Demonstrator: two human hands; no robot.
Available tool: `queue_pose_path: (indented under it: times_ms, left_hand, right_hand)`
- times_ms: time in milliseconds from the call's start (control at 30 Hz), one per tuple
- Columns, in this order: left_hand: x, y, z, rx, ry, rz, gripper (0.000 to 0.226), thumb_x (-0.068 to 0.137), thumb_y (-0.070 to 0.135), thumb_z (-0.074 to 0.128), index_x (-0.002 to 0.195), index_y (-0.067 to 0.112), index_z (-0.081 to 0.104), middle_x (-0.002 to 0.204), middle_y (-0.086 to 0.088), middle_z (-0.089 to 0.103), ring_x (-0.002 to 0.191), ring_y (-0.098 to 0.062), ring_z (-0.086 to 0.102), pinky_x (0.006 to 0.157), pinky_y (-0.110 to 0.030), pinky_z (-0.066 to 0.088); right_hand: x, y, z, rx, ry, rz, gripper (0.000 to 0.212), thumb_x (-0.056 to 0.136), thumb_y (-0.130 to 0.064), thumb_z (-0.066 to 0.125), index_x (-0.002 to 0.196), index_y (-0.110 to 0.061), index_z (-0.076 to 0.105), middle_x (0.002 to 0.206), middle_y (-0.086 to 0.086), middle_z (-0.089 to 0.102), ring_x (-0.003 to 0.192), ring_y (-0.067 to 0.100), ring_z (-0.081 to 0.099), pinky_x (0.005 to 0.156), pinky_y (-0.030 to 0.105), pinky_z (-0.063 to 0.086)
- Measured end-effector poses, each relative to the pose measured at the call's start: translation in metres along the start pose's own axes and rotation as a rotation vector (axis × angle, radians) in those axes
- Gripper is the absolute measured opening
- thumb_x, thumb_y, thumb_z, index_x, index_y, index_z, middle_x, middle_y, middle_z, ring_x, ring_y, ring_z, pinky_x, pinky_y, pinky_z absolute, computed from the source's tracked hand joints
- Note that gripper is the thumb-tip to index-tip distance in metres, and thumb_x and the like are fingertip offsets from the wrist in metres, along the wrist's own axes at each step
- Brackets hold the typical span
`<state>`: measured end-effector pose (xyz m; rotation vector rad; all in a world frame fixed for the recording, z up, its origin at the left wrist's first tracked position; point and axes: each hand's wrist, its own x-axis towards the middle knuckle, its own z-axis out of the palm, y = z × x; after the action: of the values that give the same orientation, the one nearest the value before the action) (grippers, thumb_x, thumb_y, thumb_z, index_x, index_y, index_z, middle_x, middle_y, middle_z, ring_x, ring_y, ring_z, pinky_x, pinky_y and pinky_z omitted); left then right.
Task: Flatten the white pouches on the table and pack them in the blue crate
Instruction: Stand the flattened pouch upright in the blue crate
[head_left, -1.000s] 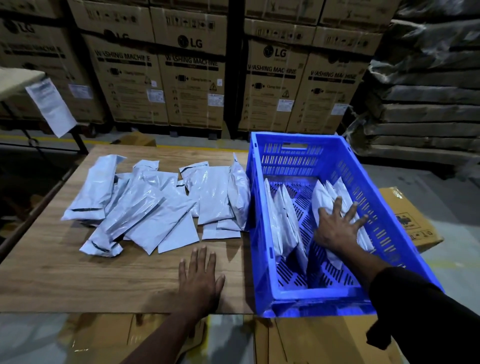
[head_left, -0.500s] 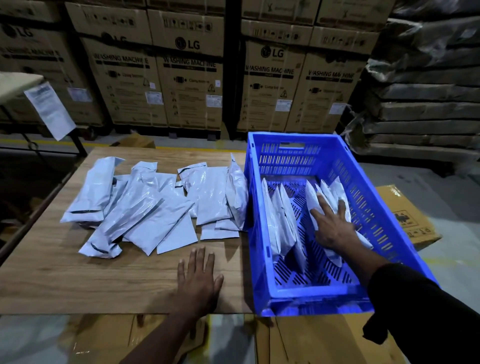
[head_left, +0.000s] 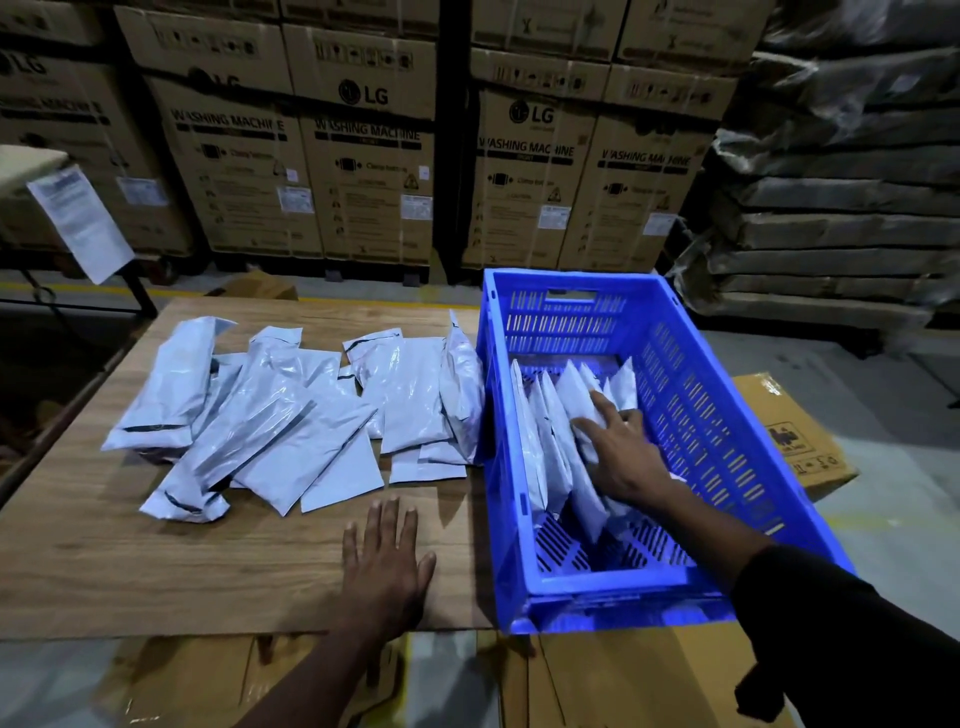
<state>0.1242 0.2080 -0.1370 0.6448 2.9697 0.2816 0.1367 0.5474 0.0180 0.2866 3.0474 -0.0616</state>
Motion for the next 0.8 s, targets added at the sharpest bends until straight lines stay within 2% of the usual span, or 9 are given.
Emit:
queue_pose_path:
  times_ms: [100, 200, 300, 400, 467, 533, 600, 733, 800]
  left_hand:
    - [0.000, -0.001, -0.001, -0.016, 0.002, -0.006, 0.069, 0.098, 0.058, 0.029, 0.139, 0.011, 0.060, 0.153, -0.017, 0.047, 0.140, -0.037, 0.042, 0.116, -0.050, 0.004]
    - [0.001, -0.003, 0.000, -0.042, 0.010, -0.007, 0.080, 0.102, 0.061, 0.009, 0.139, 0.011, 0.058, 0.153, -0.018, 0.047, 0.142, -0.034, 0.035, 0.117, -0.051, 0.004]
    - [0.001, -0.002, 0.001, -0.048, 0.015, -0.009, 0.082, 0.102, 0.062, 0.007, 0.139, 0.011, 0.059, 0.153, -0.018, 0.046, 0.143, -0.033, 0.033, 0.117, -0.051, 0.003]
    - [0.001, -0.003, 0.002, -0.050, 0.021, -0.010, 0.083, 0.101, 0.062, 0.006, 0.139, 0.011, 0.060, 0.153, -0.018, 0.047, 0.143, -0.033, 0.034, 0.118, -0.052, 0.004]
    - [0.002, -0.003, 0.002, -0.055, 0.029, -0.013, 0.084, 0.101, 0.062, 0.006, 0.138, 0.011, 0.061, 0.152, -0.017, 0.048, 0.143, -0.033, 0.033, 0.118, -0.052, 0.003]
    - [0.002, -0.004, 0.003, -0.064, 0.036, -0.011, 0.083, 0.101, 0.062, 0.007, 0.138, 0.011, 0.060, 0.152, -0.017, 0.048, 0.142, -0.033, 0.034, 0.118, -0.052, 0.004]
    - [0.001, -0.003, 0.003, -0.076, 0.050, -0.011, 0.081, 0.101, 0.062, 0.007, 0.139, 0.011, 0.058, 0.153, -0.018, 0.047, 0.142, -0.035, 0.038, 0.117, -0.054, 0.008]
    - [0.000, -0.003, 0.002, -0.068, 0.074, -0.001, 0.081, 0.102, 0.061, 0.008, 0.139, 0.010, 0.059, 0.153, -0.019, 0.047, 0.141, -0.037, 0.042, 0.115, -0.057, 0.012]
    - [0.001, -0.003, 0.002, -0.061, 0.085, 0.001, 0.082, 0.102, 0.061, 0.008, 0.138, 0.009, 0.060, 0.153, -0.019, 0.047, 0.142, -0.036, 0.039, 0.116, -0.056, 0.011]
  right_hand:
    - [0.004, -0.022, 0.003, 0.029, -0.006, 0.021, 0.067, 0.083, -0.019, 0.053, 0.145, -0.027, 0.028, 0.163, 0.001, -0.002, 0.133, 0.040, 0.021, 0.085, 0.062, 0.050]
    - [0.003, -0.028, 0.002, 0.052, 0.021, 0.051, 0.083, 0.087, -0.041, 0.046, 0.155, -0.025, 0.003, 0.162, 0.008, -0.008, 0.139, 0.045, 0.015, 0.096, 0.064, 0.044]
    - [-0.003, -0.022, -0.005, 0.063, 0.053, 0.158, 0.079, 0.091, -0.057, 0.048, 0.155, -0.024, 0.013, 0.163, 0.010, -0.005, 0.138, 0.041, 0.016, 0.097, 0.061, 0.043]
    - [-0.003, -0.016, -0.004, 0.076, -0.013, 0.222, 0.083, 0.089, -0.069, 0.046, 0.154, -0.027, 0.017, 0.164, 0.011, -0.008, 0.145, 0.042, 0.005, 0.103, 0.067, 0.033]
    - [-0.002, -0.013, -0.002, 0.138, -0.054, 0.228, 0.078, 0.092, -0.067, 0.045, 0.154, -0.027, 0.021, 0.165, 0.012, -0.007, 0.147, 0.043, -0.002, 0.107, 0.068, 0.026]
    - [-0.001, -0.014, -0.002, 0.211, 0.009, 0.186, 0.066, 0.097, -0.056, 0.045, 0.152, -0.021, 0.032, 0.164, 0.016, 0.004, 0.145, 0.045, 0.004, 0.112, 0.062, 0.023]
    - [0.001, -0.013, -0.004, 0.258, 0.119, 0.167, 0.062, 0.097, -0.046, 0.051, 0.150, -0.017, 0.036, 0.162, 0.018, 0.011, 0.141, 0.045, 0.013, 0.112, 0.058, 0.027]
    - [0.007, -0.005, -0.006, 0.271, 0.082, 0.296, 0.104, 0.083, -0.057, 0.069, 0.158, -0.016, 0.009, 0.161, 0.021, -0.005, 0.143, 0.048, 0.006, 0.109, 0.062, 0.028]
    - [0.007, 0.001, -0.005, 0.288, 0.012, 0.356, 0.110, 0.080, -0.067, 0.066, 0.158, -0.018, 0.006, 0.162, 0.018, 0.002, 0.143, 0.046, 0.007, 0.109, 0.064, 0.025]
